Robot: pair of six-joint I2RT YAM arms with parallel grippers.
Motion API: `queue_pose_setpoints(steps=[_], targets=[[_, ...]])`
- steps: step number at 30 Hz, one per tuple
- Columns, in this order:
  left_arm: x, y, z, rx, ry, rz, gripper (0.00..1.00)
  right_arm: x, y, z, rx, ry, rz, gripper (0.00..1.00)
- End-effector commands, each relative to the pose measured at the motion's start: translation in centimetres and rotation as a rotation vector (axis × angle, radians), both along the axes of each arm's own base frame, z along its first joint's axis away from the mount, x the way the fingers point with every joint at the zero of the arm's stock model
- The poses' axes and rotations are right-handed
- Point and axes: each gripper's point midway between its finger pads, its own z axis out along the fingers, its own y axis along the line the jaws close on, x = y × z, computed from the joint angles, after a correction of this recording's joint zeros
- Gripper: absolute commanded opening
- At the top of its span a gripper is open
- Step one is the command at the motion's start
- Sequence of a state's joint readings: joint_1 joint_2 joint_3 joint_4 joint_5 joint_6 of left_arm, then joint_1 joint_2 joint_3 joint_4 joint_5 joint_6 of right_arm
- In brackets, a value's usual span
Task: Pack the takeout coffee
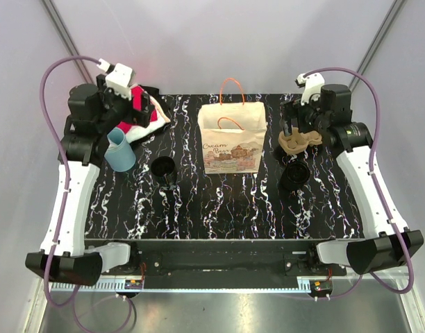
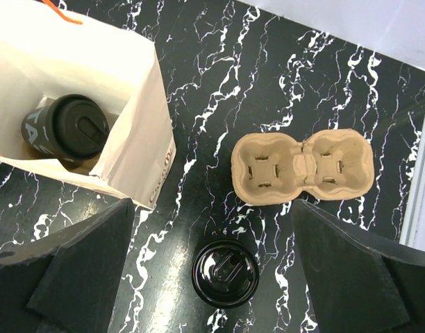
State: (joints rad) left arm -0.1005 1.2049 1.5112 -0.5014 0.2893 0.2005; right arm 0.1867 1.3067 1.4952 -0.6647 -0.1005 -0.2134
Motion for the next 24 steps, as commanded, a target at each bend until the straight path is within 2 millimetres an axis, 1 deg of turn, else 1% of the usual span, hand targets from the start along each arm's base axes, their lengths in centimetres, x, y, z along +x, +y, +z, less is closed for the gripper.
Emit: queue_pose_setpoints(steps=[1, 2, 4, 5, 7, 8, 10, 12, 13, 14, 17, 18, 19, 20, 21, 22, 23, 24], targets=[[0.3, 3.4, -1.8, 0.028, -0.014, 0.111, 0.99, -0.5, 0.3, 1.7, 0.018, -0.083, 0.033, 1.0], [0.3, 3.8, -2.2, 0.023, -0.008, 0.121, 0.99, -0.5, 0.3, 1.4, 0.02, -0.081, 0.034, 1.0], [0.1, 4.0, -3.1, 0.014, 0.02, 0.137, 0.99, -0.6, 0.4, 1.5, 0.028, -0.088, 0.034, 1.0], [0.0, 4.1, -3.2, 0.008, 0.022, 0.144, 0.99, -0.6, 0.5, 1.3, 0.03, -0.088, 0.038, 1.0], [-0.2, 4.3, -4.0, 0.008, 0.038, 0.151, 0.99, -1.0, 0.7, 1.7, 0.04, -0.103, 0.05, 1.0], [-0.2, 4.6, -4.2, 0.015, 0.038, 0.166, 0.99, -1.0, 0.7, 1.5, 0.042, -0.106, 0.052, 1.0], [-0.2, 5.7, -4.3, 0.034, 0.026, 0.217, 0.99, -1.3, 0.7, 1.9, 0.047, -0.12, 0.053, 1.0], [-0.3, 5.9, -4.3, 0.021, 0.027, 0.231, 0.99, -1.4, 0.4, 2.0, 0.047, -0.128, 0.046, 1.0], [-0.3, 6.7, -4.4, 0.011, 0.029, 0.251, 0.99, -1.5, 0.4, 2.3, 0.05, -0.138, 0.044, 1.0], [-0.3, 6.8, -4.6, -0.004, 0.038, 0.256, 0.99, -1.5, 0.3, 2.2, 0.051, -0.139, 0.04, 1.0], [-0.1, 8.0, -5.0, -0.028, 0.053, 0.296, 0.99, -1.0, -0.9, 2.4, 0.056, -0.149, -0.022, 1.0], [0.1, 8.3, -5.3, -0.035, 0.065, 0.305, 0.99, -0.6, -2.0, 2.3, 0.06, -0.143, -0.084, 1.0], [0.1, 9.2, -5.6, -0.045, 0.076, 0.33, 0.99, -0.2, -2.6, 2.2, 0.066, -0.137, -0.117, 1.0], [0.1, 9.5, -5.6, -0.053, 0.083, 0.334, 0.99, 0.3, -3.8, 2.0, 0.063, -0.134, -0.18, 1.0], [0.1, 9.7, -6.2, -0.058, 0.105, 0.337, 0.99, 0.7, -4.3, 1.5, 0.097, -0.118, -0.221, 1.0], [0.2, 10.4, -6.4, -0.064, 0.114, 0.35, 0.99, 1.1, -5.5, 1.4, 0.111, -0.116, -0.262, 1.0], [0.1, 10.7, -6.6, -0.069, 0.125, 0.348, 0.99, 1.3, -6.1, 0.9, 0.122, -0.106, -0.284, 1.0], [0.2, 10.4, -7.1, -0.08, 0.146, 0.317, 0.99, 1.6, -6.6, 0.4, 0.149, -0.093, -0.315, 1.0]])
